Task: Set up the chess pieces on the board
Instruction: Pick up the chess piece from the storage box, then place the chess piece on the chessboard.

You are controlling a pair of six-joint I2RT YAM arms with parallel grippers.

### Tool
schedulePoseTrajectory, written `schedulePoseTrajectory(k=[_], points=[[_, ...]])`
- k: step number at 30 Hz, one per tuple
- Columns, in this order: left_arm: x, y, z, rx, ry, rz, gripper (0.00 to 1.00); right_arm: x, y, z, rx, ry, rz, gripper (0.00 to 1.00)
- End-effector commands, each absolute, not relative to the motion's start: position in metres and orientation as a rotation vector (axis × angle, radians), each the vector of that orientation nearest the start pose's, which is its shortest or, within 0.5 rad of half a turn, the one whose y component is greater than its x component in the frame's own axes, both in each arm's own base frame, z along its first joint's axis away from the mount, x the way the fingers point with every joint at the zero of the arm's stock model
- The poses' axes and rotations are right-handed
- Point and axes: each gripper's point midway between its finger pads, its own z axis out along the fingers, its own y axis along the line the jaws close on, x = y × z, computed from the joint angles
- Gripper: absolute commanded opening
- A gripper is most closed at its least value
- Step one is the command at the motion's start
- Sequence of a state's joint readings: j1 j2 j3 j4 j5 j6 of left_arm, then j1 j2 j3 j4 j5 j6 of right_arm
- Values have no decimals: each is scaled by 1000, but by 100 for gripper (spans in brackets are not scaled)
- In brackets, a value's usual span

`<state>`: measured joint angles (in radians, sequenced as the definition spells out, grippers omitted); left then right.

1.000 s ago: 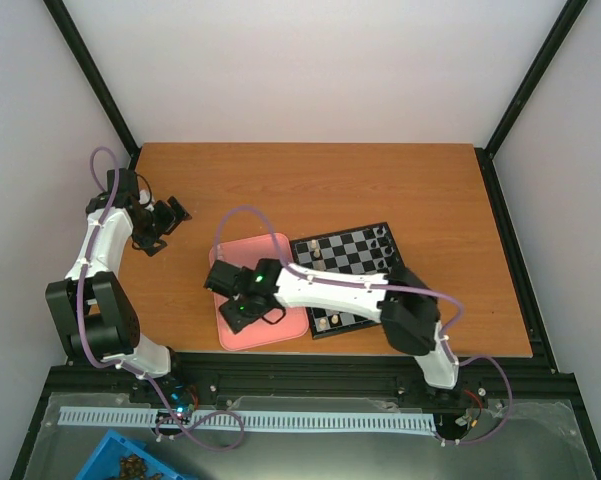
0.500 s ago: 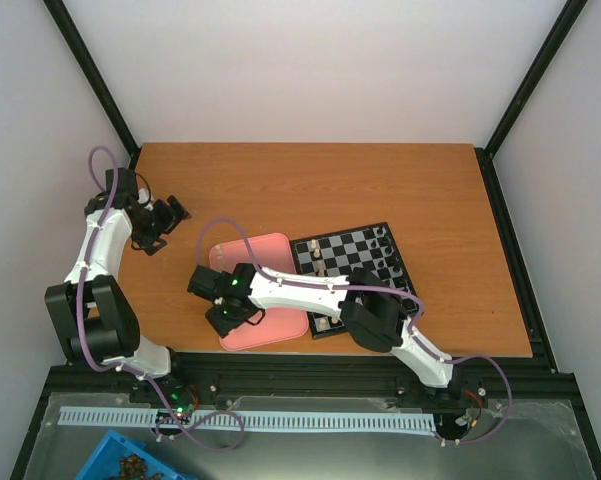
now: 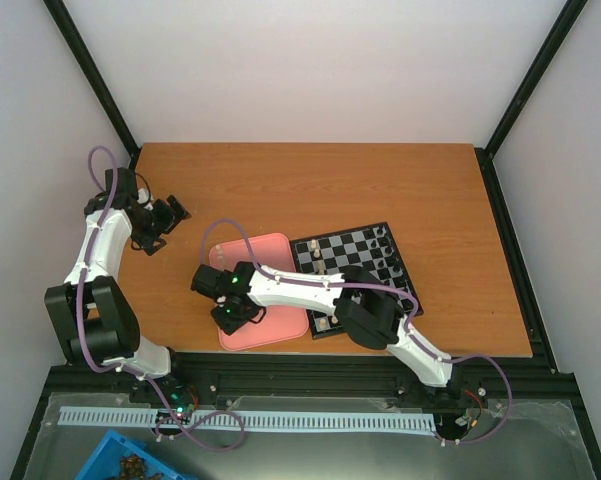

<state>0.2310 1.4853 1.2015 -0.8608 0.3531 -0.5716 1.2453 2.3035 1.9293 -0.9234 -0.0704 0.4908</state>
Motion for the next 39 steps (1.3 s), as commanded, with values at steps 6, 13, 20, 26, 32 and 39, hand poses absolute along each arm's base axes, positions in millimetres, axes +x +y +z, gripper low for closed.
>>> schedulePoseTrajectory(k=[6, 13, 20, 26, 32, 39], points=[[356, 21, 157, -939, 2534, -602, 100, 157, 495, 35, -1111, 2791, 404, 26], [357, 21, 155, -938, 2540, -599, 100, 166, 486, 53, -1077, 2772, 355, 13], [356, 21, 156, -936, 2539, -597, 100, 190, 444, 104, -918, 2759, 333, 13], [355, 21, 154, -936, 2545, -599, 100, 203, 365, 102, -794, 2825, 190, 14], [355, 21, 151, -939, 2548, -598, 100, 200, 319, 89, -750, 2862, 139, 14], [355, 22, 150, -940, 2553, -585, 100, 192, 300, 72, -742, 2898, 93, 15]])
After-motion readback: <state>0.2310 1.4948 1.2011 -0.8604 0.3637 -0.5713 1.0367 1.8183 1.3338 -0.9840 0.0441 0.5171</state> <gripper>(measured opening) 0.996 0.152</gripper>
